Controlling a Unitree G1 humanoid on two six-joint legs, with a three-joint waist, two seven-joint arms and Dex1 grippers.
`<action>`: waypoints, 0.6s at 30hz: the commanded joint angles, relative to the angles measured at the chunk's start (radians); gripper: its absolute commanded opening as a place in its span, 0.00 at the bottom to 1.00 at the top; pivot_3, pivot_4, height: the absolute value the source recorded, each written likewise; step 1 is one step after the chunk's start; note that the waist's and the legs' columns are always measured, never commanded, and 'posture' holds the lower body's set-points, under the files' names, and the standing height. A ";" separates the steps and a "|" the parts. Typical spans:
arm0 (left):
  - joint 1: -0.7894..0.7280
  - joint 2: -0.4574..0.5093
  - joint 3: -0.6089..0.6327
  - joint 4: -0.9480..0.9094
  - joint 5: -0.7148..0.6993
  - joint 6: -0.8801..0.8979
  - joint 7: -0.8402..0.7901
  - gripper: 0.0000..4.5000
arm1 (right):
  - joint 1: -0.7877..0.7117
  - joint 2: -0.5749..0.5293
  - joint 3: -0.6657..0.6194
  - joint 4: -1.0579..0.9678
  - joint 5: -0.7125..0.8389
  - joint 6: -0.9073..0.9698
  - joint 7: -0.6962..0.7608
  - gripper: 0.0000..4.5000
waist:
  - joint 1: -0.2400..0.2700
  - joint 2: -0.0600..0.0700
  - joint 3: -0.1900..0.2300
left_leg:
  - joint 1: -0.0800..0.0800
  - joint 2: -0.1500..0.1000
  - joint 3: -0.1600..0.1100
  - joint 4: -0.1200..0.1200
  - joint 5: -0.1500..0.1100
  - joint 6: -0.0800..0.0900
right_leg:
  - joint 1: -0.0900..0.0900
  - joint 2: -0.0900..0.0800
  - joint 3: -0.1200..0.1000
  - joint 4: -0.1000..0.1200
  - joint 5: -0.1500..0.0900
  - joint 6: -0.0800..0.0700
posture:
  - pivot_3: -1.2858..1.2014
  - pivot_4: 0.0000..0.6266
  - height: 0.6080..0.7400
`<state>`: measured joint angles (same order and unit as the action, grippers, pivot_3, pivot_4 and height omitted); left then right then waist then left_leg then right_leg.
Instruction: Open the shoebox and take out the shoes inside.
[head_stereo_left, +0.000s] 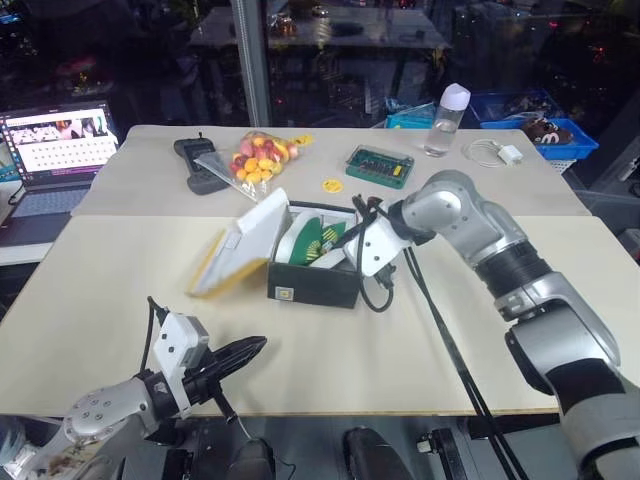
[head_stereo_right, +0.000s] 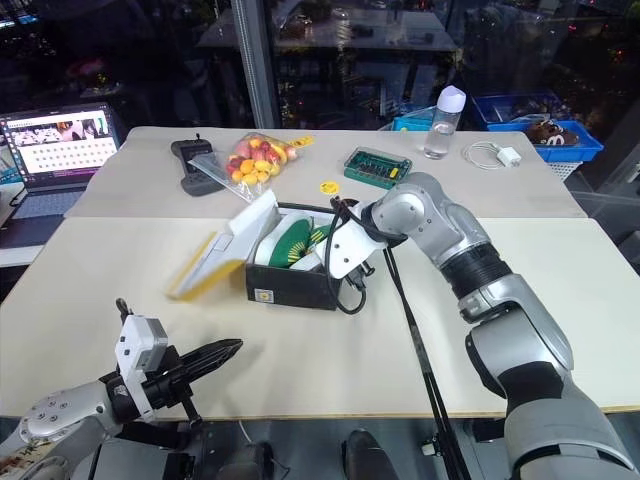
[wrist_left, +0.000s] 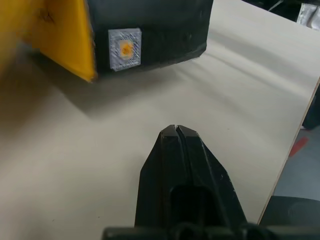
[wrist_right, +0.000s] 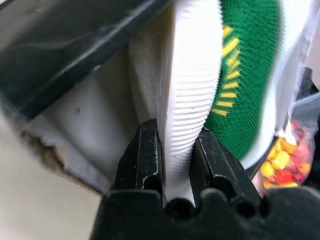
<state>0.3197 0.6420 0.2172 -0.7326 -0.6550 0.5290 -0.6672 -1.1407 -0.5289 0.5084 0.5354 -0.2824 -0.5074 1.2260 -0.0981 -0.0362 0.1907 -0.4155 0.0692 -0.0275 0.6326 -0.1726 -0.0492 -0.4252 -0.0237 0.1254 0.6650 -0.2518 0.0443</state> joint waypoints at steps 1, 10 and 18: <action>-0.003 0.008 0.006 -0.026 -0.010 -0.003 -0.001 0.00 | -0.002 0.026 -0.089 -0.110 0.139 0.188 0.042 0.10 | 0.001 0.000 0.000 | 0.000 0.000 0.000 0.000 0.000 0.000 | 0.000 0.000 0.000 0.000 0.000 0.000 | 0.52 0.24 0.79; -0.004 0.010 0.005 -0.023 -0.006 -0.006 -0.004 0.00 | 0.026 -0.033 -0.014 -0.160 -0.006 0.093 -0.018 0.10 | 0.007 0.000 0.000 | -0.001 0.000 0.001 0.000 0.000 0.000 | 0.000 0.000 0.000 -0.001 0.000 0.001 | 0.52 0.24 0.79; -0.001 0.009 0.002 -0.024 -0.003 -0.006 -0.003 0.00 | -0.006 -0.074 0.073 -0.124 -0.220 -0.233 -0.178 0.10 | -0.001 0.000 0.000 | 0.000 0.000 0.001 0.000 0.000 0.000 | -0.001 0.000 0.000 -0.001 -0.001 0.001 | 0.52 0.24 0.79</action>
<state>0.3184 0.6435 0.2158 -0.7324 -0.6549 0.5302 -0.6674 -1.1113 -0.6156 0.6080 0.4443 -0.5441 -0.6953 1.0641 -0.0994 -0.0359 0.1911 -0.4157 0.0691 -0.0265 0.6326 -0.1726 -0.0493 -0.4260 -0.0240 0.1258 0.6644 -0.2524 0.0453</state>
